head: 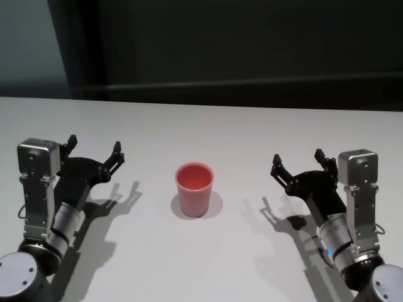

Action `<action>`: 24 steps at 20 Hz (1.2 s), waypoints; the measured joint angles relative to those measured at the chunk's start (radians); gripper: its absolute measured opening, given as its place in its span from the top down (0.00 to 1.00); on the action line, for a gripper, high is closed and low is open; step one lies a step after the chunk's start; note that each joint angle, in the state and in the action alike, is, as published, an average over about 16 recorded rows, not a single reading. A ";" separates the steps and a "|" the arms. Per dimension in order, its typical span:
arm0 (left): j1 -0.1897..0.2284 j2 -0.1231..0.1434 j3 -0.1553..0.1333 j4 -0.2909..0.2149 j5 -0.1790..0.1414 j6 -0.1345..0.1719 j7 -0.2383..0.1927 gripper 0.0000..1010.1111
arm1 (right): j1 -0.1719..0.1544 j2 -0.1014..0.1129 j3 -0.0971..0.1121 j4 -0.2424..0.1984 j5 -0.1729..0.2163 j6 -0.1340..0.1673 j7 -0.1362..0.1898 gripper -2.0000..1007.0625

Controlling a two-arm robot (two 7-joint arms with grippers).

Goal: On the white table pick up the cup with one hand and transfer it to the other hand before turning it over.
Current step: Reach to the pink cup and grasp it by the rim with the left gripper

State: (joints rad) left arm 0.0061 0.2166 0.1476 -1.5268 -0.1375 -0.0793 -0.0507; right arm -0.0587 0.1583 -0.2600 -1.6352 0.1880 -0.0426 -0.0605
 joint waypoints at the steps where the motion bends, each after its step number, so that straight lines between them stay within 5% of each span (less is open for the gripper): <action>1: 0.000 0.000 0.000 0.000 0.000 0.000 0.000 0.01 | 0.000 0.000 0.000 0.000 0.000 0.000 0.000 0.01; 24: 0.000 0.000 0.000 0.000 0.000 0.000 0.000 0.01 | 0.000 0.000 0.000 0.000 0.000 0.000 0.000 0.01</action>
State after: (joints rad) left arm 0.0061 0.2166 0.1476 -1.5268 -0.1375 -0.0793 -0.0507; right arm -0.0587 0.1583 -0.2599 -1.6352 0.1879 -0.0426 -0.0605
